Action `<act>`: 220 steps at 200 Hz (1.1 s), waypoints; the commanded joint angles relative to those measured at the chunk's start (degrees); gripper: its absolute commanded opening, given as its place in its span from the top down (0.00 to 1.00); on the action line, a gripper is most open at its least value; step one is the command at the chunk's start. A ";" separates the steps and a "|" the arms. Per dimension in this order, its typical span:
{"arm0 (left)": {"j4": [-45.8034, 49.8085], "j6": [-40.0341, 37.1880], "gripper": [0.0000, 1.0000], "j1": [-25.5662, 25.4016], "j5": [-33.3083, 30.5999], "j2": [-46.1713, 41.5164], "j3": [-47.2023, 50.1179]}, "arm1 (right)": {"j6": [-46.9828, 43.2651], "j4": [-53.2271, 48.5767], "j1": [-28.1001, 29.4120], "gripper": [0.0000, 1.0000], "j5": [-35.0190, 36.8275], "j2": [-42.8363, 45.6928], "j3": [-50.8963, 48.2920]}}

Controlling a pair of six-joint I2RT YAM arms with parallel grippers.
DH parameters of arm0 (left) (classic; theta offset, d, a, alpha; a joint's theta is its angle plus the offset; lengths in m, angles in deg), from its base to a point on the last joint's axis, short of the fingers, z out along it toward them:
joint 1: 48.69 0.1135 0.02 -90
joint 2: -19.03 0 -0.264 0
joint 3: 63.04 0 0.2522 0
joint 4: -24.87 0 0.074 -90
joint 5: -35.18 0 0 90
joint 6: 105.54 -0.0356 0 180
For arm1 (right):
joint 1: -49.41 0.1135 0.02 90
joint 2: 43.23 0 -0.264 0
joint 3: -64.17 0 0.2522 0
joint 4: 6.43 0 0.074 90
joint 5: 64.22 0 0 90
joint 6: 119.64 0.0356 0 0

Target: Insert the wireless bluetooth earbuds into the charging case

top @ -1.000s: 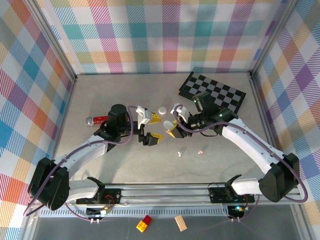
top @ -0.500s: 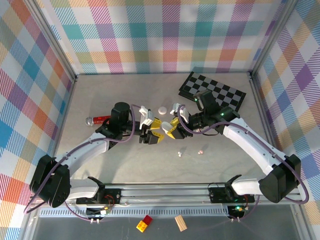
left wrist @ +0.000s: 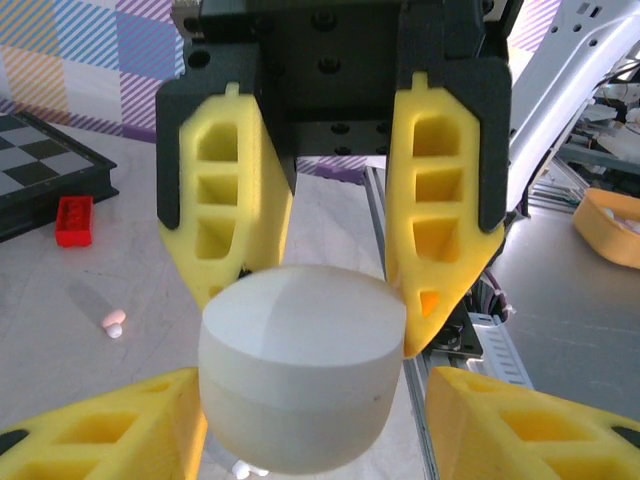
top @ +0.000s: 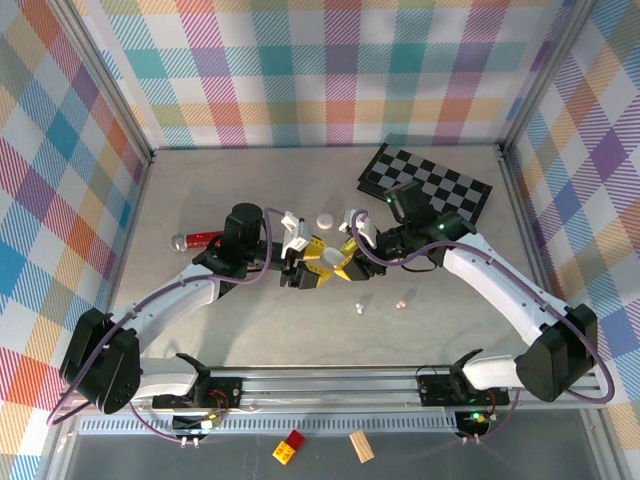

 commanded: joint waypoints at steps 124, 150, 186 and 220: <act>1.10 -1.14 0.46 -1.19 1.64 0.79 -1.90 | -1.47 1.10 -0.27 0.67 -0.11 2.31 0.09; 1.22 -1.15 0.47 -1.19 1.81 1.06 -2.08 | -1.36 1.32 -0.32 0.67 -0.17 2.22 -0.16; 1.27 -1.13 0.49 -1.19 2.08 0.98 -2.38 | -2.02 0.21 -0.31 0.67 -0.26 1.02 0.38; 1.45 -1.07 0.50 -1.19 2.48 1.08 -2.51 | -2.87 -1.25 -0.32 0.67 -0.51 -0.01 1.03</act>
